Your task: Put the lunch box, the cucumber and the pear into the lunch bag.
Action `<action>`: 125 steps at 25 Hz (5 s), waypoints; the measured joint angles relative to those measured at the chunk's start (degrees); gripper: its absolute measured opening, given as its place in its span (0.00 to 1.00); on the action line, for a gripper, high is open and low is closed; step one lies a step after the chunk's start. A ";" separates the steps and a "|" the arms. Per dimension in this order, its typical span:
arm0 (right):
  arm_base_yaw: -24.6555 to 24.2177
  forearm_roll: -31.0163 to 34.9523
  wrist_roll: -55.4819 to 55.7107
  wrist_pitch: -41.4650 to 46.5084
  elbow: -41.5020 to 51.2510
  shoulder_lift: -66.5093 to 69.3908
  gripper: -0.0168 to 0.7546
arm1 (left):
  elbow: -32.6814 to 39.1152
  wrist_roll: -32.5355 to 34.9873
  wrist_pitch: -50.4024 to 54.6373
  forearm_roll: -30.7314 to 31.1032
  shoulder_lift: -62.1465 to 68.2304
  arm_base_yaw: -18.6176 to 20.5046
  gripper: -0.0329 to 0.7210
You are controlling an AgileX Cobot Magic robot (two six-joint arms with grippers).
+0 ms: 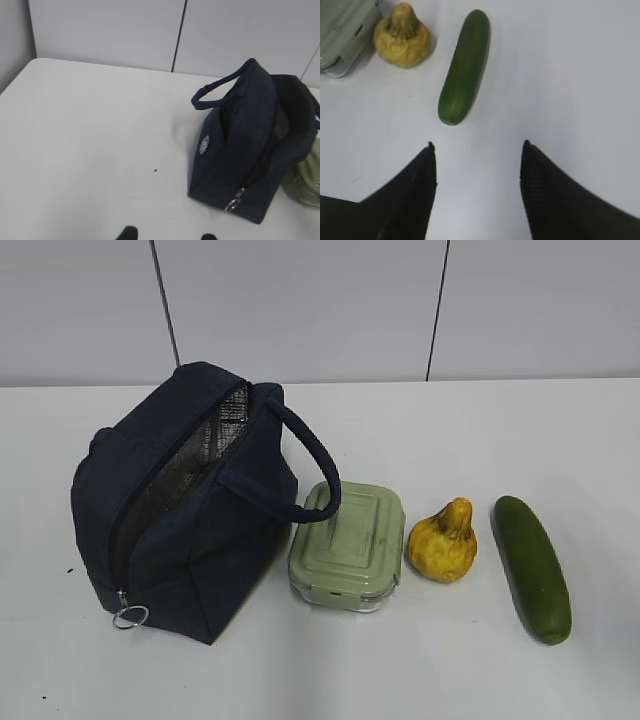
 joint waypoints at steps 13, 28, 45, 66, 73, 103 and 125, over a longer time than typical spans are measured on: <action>0.00 2.45 0.08 -5.80 -17.43 38.76 0.58 | -3.96 14.71 -10.35 -17.78 34.35 -2.57 0.44; -4.73 8.88 -2.46 -5.98 -23.78 51.10 0.67 | -22.31 37.07 -16.17 -29.85 74.60 -2.60 0.55; -4.84 12.22 -4.93 -4.28 -35.03 65.07 0.67 | -22.63 42.42 -18.60 -35.38 82.52 -2.60 0.42; -4.84 7.53 -3.43 -1.28 -39.61 76.15 0.52 | -22.63 44.54 -19.30 -36.21 83.10 -2.60 0.02; -4.28 7.55 -7.99 1.02 -46.05 70.16 0.48 | -22.63 44.54 -20.15 -36.39 83.10 -2.60 0.02; 19.55 61.03 -43.68 -7.89 -70.81 82.91 0.57 | -22.63 44.54 -20.70 -37.40 83.10 -2.60 0.02; 0.32 19.22 -16.68 22.06 -70.81 73.14 0.78 | -22.63 44.54 -20.64 -37.46 83.10 -2.60 0.02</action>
